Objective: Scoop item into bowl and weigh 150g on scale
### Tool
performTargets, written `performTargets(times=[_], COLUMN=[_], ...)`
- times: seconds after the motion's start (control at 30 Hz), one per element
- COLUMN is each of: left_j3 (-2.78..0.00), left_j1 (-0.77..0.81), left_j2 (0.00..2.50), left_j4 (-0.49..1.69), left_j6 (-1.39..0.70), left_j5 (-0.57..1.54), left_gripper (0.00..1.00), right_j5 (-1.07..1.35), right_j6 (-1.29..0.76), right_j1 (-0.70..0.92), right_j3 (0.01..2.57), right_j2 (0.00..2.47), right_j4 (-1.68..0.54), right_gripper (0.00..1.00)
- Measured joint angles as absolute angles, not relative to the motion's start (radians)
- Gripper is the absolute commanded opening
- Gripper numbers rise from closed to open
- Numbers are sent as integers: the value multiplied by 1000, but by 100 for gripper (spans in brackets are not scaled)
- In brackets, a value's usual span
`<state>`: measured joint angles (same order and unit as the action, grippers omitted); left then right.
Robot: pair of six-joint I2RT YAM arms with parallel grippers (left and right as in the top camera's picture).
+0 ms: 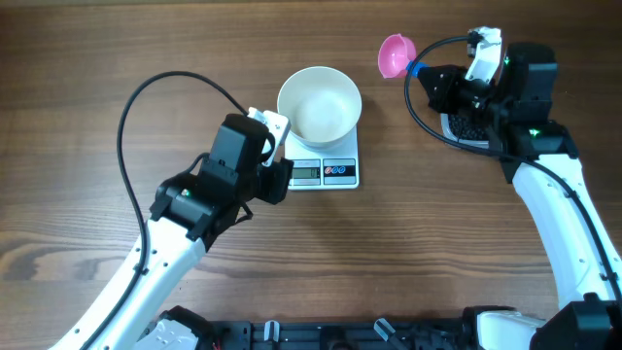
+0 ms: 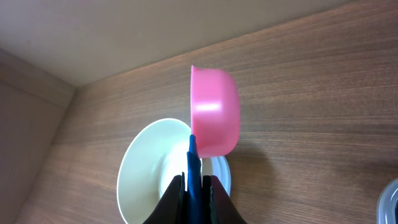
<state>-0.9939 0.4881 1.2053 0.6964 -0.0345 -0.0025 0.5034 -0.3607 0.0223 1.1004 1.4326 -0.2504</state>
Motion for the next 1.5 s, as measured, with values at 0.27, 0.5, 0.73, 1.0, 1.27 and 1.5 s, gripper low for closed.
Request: performTargets(times=[0.27,0.5,0.73,1.0,1.27,1.5], left_j3=[-794,-791,-790,-790,-790,-790], left_j1=[361,350,350,350,350,350], left_j2=[1199,1190,1190,1190,1190,1190], left_j4=[554,545,530,488,486,486], left_j6=[-23,-19,-16,49,52,52], left_j5=[134,200,207,208,207,207], left_gripper=[100,100,100,100,100,100], right_j5=[503,503,490,488,488,488], right_j6=[-360,-360,-334,-308,-308,-308], right_j1=[22,22,22,22,22,22], right_j3=[1100,1100,1100,1100,1100,1100], right_j2=[1433,1433,1433,1433,1433,1433], right_j4=[-258,-258,-255,-255,-257,-258], right_gripper=[4,4,4,4,4,4])
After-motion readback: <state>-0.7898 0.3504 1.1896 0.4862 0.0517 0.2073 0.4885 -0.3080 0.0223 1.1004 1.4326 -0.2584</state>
